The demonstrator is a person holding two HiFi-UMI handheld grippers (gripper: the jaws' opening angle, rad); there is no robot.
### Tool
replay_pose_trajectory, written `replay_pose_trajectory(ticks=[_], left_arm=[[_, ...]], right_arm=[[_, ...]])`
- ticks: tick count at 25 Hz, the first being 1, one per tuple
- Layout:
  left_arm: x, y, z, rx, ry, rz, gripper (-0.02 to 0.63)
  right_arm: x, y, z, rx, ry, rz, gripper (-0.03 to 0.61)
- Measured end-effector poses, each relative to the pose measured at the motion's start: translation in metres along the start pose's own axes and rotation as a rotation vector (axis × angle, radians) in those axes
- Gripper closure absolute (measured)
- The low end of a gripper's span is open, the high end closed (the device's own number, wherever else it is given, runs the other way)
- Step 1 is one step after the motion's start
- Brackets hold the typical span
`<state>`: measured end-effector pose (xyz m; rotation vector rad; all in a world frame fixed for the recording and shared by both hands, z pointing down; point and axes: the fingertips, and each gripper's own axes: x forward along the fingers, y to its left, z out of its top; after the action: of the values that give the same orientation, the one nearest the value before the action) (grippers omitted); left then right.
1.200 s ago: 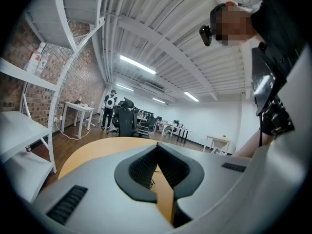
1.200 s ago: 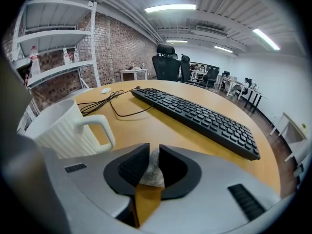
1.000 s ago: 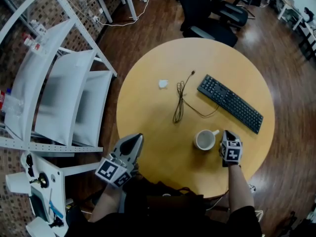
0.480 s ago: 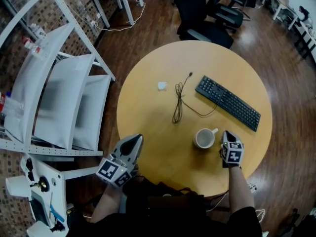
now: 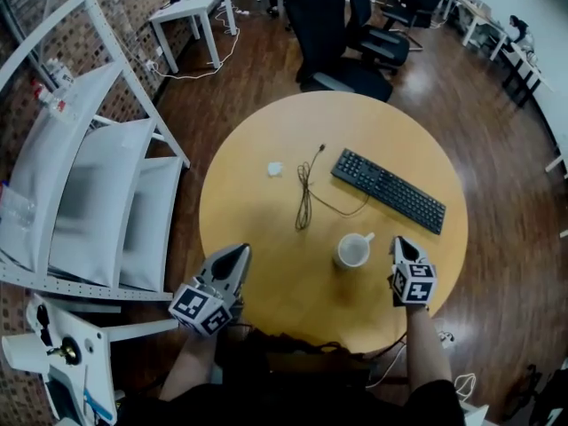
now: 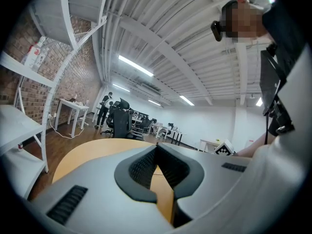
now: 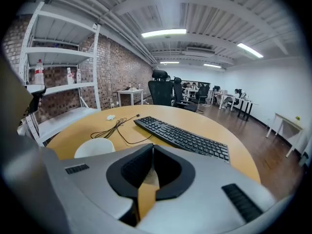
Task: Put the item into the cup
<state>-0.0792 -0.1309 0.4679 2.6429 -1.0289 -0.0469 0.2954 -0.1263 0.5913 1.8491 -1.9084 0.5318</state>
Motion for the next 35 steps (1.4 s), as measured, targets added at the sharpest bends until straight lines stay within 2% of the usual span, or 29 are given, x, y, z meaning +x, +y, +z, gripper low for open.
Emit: replay_pose_trajectory(ticks=[8, 14, 23, 35], left_arm=[[0.002, -0.016, 0.026, -0.011, -0.047, -0.104, 0.621], [-0.005, -0.001, 0.029, -0.025, -0.053, -0.075, 0.621], [-0.008, 0.007, 0.028, -0.005, -0.046, -0.091, 0.620], [-0.027, 0.013, 0.026, -0.006, -0.038, -0.062, 0.621]], right_arm=[[-0.043, 0.028, 0.012, 0.011, -0.074, 0.023, 0.578], [-0.052, 0.048, 0.030, -0.032, -0.130, 0.031, 0.578], [-0.056, 0.071, 0.061, -0.060, -0.187, 0.061, 0.578], [-0.040, 0.108, 0.070, -0.061, -0.206, 0.148, 0.578]])
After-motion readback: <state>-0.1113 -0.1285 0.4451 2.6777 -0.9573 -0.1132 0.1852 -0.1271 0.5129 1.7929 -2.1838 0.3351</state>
